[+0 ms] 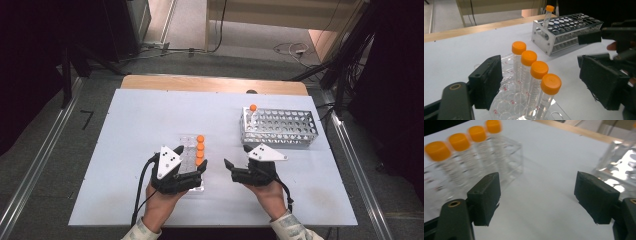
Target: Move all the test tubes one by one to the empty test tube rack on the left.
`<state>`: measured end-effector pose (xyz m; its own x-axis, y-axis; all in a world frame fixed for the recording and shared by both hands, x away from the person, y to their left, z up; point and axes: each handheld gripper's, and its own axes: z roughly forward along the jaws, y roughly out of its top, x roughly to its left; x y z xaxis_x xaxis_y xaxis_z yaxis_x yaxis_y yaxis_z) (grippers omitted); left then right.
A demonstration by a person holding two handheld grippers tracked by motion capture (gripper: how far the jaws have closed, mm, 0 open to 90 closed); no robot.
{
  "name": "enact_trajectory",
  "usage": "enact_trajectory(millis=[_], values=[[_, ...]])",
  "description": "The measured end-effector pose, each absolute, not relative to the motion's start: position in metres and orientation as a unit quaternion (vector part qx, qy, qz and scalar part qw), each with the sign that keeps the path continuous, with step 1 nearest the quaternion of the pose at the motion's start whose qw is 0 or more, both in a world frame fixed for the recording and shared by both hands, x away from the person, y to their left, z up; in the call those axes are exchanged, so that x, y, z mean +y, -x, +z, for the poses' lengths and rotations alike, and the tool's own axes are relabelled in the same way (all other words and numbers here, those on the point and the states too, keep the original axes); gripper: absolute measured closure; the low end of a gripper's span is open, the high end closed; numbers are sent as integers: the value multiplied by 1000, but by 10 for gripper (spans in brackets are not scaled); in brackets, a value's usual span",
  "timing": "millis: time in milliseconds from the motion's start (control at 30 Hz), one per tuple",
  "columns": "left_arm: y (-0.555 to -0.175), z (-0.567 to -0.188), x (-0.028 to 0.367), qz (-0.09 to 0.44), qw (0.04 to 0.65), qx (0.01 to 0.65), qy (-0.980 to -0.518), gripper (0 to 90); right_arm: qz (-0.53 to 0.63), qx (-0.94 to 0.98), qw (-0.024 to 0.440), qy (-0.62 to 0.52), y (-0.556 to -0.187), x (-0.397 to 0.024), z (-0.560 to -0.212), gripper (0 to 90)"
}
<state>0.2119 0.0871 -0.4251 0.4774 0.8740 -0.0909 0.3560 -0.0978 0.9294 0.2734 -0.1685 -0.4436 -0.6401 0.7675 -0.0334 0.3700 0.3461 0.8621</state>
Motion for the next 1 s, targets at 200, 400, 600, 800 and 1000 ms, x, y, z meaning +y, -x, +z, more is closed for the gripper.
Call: enact_trajectory(millis=[200, 400, 600, 800, 1000], values=[[-212, -423, 91, 254, 509, 440, -695, 168, 434, 768, 262, -391, -303, -177, -440, 314], [-212, -423, 93, 251, 511, 438, -696, 158, 434, 757, 264, -412, -330, -182, -439, 407], [-213, -422, 93, 247, 513, 434, -698, 138, 428, 741, 272, -441, -354, -188, -442, 463], [-213, -422, 94, 246, 515, 430, -699, 121, 422, 732, 280, -455, -375, -192, -442, 528], [-213, -421, 95, 245, 517, 428, -699, 105, 414, 731, 284, -461, -393, -189, -443, 583]])
